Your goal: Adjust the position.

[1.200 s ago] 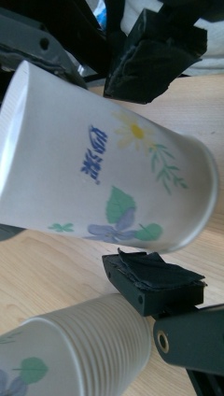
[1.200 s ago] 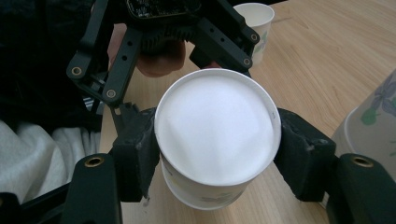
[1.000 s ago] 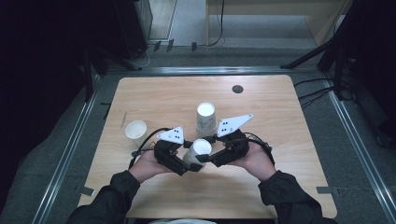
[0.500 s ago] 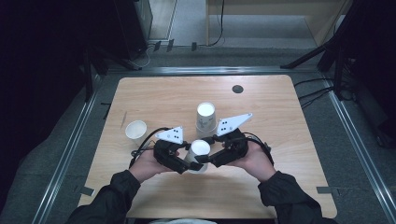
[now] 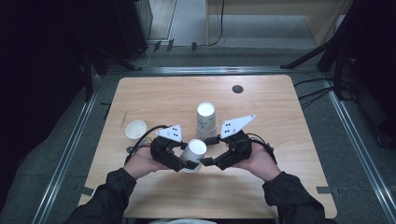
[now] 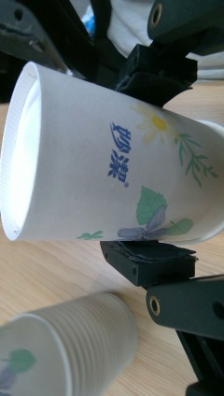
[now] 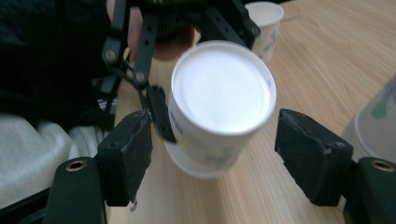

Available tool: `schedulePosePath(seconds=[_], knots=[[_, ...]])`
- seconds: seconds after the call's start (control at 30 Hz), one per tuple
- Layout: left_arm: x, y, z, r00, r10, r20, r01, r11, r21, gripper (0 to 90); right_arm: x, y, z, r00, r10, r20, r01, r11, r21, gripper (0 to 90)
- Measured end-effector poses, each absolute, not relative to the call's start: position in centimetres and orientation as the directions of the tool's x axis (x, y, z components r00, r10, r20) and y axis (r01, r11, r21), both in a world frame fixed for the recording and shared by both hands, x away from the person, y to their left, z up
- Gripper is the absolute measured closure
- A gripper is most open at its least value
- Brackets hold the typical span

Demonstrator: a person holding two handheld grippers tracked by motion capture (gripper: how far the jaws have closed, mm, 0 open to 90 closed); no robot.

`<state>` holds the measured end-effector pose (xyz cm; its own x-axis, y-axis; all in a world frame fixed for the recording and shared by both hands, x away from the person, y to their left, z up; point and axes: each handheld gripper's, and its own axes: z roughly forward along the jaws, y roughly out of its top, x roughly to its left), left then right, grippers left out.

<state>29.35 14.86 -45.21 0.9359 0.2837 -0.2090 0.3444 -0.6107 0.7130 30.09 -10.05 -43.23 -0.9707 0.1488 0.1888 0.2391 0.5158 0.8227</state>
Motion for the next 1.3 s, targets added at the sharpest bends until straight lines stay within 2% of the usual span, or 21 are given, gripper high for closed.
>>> schedulePosePath(seconds=[0.23, 0.47, 0.77, 1.03, 1.3], knots=[[29.7, 14.9, -45.1, 0.95, 0.278, -0.145, 0.306, -0.722, 0.621, 31.2, 29.7, -10.5, -43.9, -0.973, 0.176, 0.15, 0.223, 0.544, 0.809, 27.5], [29.8, 14.0, -45.3, 0.965, 0.239, -0.107, 0.258, -0.798, 0.545, 31.0, 29.3, -9.7, -45.3, -0.981, 0.153, 0.122, 0.19, 0.591, 0.784, 27.4], [29.5, 12.1, -46.1, 0.978, 0.181, -0.104, 0.209, -0.861, 0.465, 30.9, 29.2, -9.1, -46.3, -0.985, 0.132, 0.113, 0.171, 0.616, 0.769, 27.7], [28.9, 11.0, -46.7, 0.987, 0.138, -0.088, 0.162, -0.89, 0.426, 30.5, 29.2, -8.3, -46.9, -0.988, 0.1, 0.116, 0.153, 0.648, 0.746, 27.7], [28.4, 10.6, -46.8, 0.988, 0.104, -0.112, 0.143, -0.888, 0.438, 30.5, 28.8, -7.7, -47.2, -0.99, 0.054, 0.127, 0.13, 0.668, 0.733, 30.7]])
